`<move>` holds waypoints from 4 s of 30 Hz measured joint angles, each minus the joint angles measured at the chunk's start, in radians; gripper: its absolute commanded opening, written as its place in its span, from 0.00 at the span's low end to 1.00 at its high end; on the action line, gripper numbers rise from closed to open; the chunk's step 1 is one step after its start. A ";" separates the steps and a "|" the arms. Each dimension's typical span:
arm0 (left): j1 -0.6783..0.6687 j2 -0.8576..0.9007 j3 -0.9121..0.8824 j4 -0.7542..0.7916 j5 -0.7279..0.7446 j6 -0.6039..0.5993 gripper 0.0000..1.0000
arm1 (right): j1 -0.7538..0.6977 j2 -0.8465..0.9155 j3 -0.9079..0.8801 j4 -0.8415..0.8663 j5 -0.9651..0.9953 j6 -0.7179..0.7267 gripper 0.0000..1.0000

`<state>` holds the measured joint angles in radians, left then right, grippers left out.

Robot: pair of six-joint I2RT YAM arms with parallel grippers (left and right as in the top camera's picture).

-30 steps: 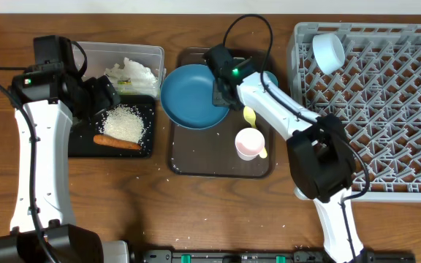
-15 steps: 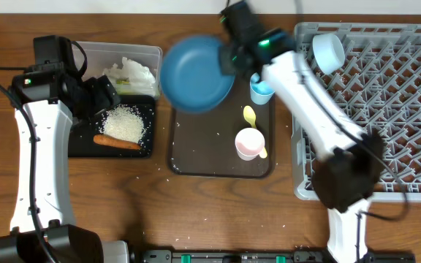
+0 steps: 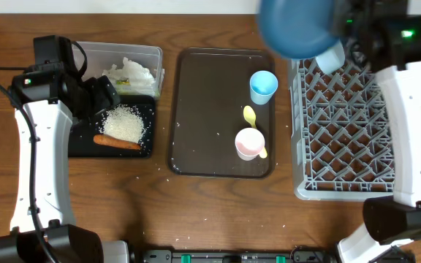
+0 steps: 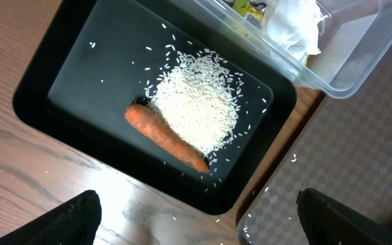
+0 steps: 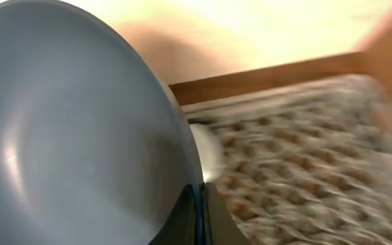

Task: Sort waste into correct bins and load items into the dishwasher rack
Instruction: 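Lift the blue plate and carry it toward the dish rack, then lower the blue plate upright into the rack and release with right gripper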

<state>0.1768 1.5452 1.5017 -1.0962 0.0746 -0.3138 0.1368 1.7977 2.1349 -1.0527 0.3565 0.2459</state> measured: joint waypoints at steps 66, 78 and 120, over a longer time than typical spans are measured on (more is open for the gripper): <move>0.000 0.000 0.000 0.000 0.000 0.000 0.94 | -0.367 0.311 0.000 0.193 0.508 -1.126 0.01; 0.000 0.000 0.000 0.000 0.000 0.000 0.94 | -0.358 0.309 0.018 0.124 0.413 -1.055 0.05; 0.000 0.000 0.000 0.000 0.000 0.000 0.95 | -0.126 0.048 0.013 -0.024 -0.771 -0.411 0.57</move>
<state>0.1768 1.5452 1.5017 -1.0962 0.0746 -0.3138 0.0105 1.8462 2.1483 -1.0771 -0.4145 -0.1650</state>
